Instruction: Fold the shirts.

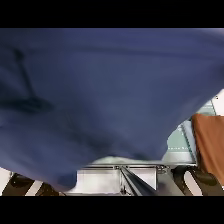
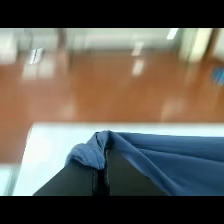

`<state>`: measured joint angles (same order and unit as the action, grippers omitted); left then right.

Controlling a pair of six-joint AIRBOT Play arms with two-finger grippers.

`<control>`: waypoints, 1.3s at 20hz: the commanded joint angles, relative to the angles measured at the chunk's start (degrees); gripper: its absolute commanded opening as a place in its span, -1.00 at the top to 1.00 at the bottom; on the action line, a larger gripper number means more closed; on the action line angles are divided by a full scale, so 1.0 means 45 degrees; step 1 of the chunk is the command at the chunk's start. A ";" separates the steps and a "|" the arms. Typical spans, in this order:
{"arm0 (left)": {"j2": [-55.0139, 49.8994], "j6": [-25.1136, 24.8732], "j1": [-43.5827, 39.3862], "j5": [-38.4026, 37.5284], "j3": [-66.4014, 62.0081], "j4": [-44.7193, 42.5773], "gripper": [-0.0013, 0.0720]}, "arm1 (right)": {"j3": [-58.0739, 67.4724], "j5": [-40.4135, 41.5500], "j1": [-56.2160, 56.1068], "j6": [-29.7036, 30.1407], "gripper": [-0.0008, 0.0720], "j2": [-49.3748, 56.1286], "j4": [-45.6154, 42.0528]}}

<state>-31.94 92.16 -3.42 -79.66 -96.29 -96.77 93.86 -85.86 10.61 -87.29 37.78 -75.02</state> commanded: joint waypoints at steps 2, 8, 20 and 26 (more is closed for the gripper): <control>-0.0539 0.1948 -0.0670 0.0787 0.4129 -0.1783 0.91 | -0.1885 0.0588 -0.0005 0.0709 0.91 0.1331 0.1651; -0.5576 0.3594 -0.0670 0.5314 0.7339 -0.0578 0.91 | -0.2234 0.2754 -0.0005 0.2006 0.91 0.6470 0.3667; -1.6441 0.2137 0.1248 0.5110 -0.1511 0.6450 0.91 | 0.3055 0.5207 -0.0131 0.1365 0.91 1.5824 0.5032; -1.5586 -0.0733 0.2263 0.1418 -0.1569 0.6654 0.91 | 0.3094 0.2297 0.0345 0.1841 0.91 1.5650 0.4736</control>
<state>-103.11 95.48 4.43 -62.61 -102.21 -68.82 106.96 -67.94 11.07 -80.09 107.90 -53.30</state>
